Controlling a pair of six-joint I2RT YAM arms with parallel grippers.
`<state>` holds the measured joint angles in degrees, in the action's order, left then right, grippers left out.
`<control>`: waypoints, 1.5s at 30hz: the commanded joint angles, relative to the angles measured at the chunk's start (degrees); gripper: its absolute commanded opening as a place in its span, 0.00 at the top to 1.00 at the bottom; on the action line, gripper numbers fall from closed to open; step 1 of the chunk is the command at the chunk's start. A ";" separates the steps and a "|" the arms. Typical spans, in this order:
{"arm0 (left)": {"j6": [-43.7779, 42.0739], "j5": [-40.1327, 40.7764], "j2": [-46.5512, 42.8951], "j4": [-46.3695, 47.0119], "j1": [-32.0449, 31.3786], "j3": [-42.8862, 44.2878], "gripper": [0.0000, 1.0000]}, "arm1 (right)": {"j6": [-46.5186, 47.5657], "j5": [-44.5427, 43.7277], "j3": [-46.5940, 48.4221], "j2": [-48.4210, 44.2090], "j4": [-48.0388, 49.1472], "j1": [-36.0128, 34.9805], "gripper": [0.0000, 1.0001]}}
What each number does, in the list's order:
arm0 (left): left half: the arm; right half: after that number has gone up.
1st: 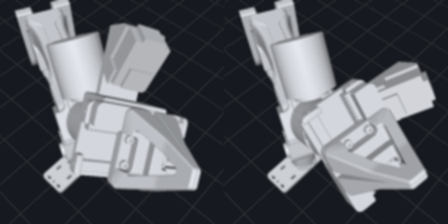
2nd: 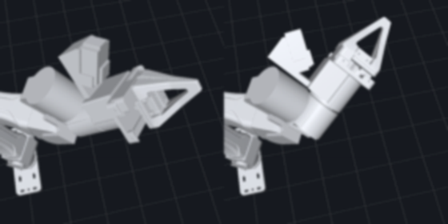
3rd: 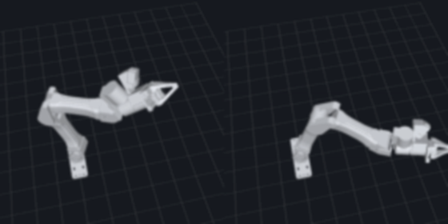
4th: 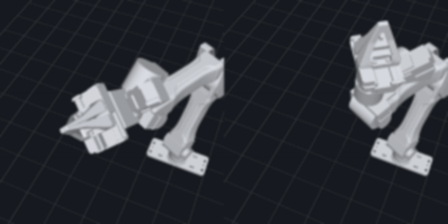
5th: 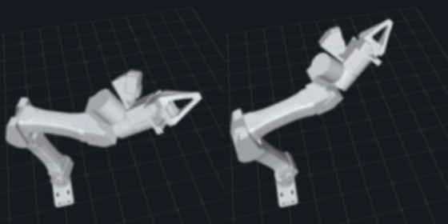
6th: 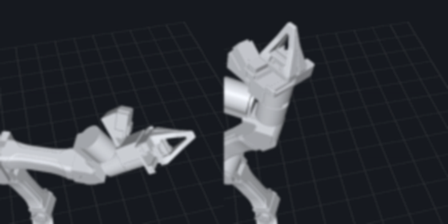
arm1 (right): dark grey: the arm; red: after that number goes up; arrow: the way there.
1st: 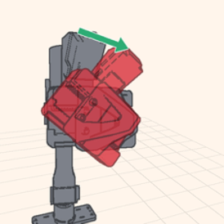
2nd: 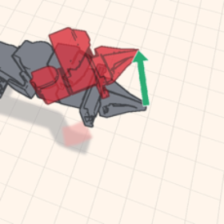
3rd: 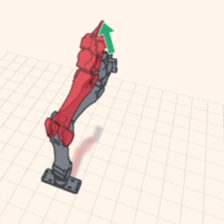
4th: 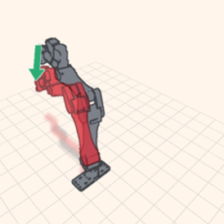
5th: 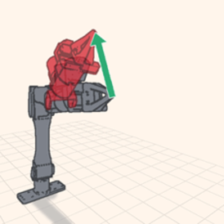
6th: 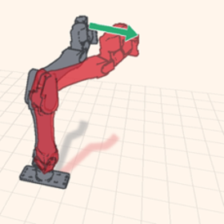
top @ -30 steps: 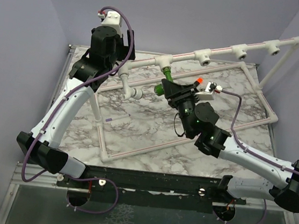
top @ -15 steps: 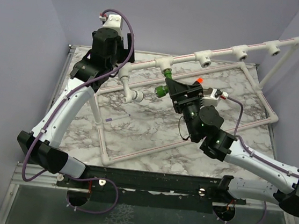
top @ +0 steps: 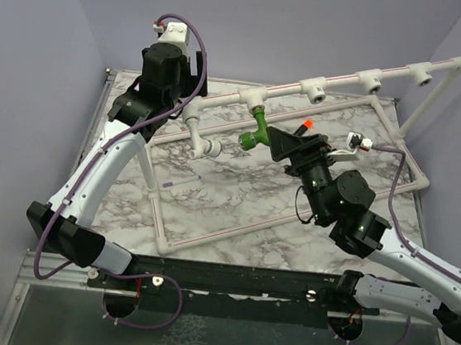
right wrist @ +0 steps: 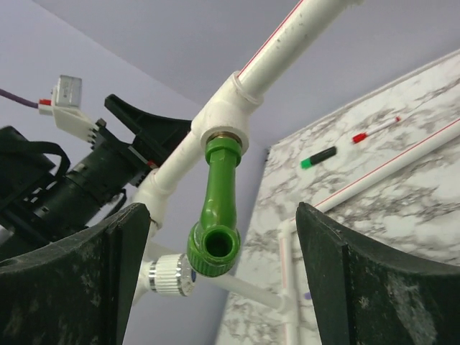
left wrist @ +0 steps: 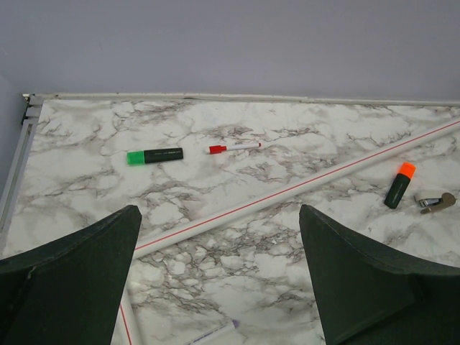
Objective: Install the water faucets
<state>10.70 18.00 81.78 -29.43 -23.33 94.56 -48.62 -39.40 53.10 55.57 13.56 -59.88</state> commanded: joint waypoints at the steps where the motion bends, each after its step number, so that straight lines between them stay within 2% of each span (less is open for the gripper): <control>1: -1.12 -0.73 0.34 -5.23 -0.49 -0.91 0.08 | 18.93 1.38 2.92 -2.72 -6.79 0.20 0.13; 8: -1.37 -0.63 0.53 -5.29 -0.59 -0.73 0.08 | 51.21 8.41 4.90 -7.29 -7.30 0.21 0.12; 14: -1.64 -0.69 0.51 -5.29 -0.57 -0.64 0.08 | 74.75 16.70 12.07 -7.39 -17.63 0.20 0.10; 20: -1.78 -0.59 0.53 -5.32 -0.57 -0.67 0.08 | 91.70 22.54 18.73 -4.83 -30.04 0.20 0.10; 26: -1.91 -0.51 0.57 -5.29 -0.57 -0.78 0.08 | 105.80 27.32 18.66 -4.10 -34.30 0.22 0.10; 32: -2.00 -0.60 0.58 -5.29 -0.66 -0.78 0.08 | 115.90 24.20 22.24 2.33 -43.96 0.20 0.09; 35: -2.00 -0.63 0.50 -5.31 -0.67 -0.77 0.08 | 121.33 21.64 20.48 3.85 -41.03 0.20 0.10; 45: -2.00 -0.68 0.57 -5.29 -0.84 -0.79 0.08 | 141.20 16.65 13.40 7.50 -21.15 -1.03 0.09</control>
<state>10.41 18.02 81.78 -29.43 -23.33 94.56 73.36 -18.70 68.75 61.56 -15.11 -59.99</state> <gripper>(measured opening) 0.922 0.906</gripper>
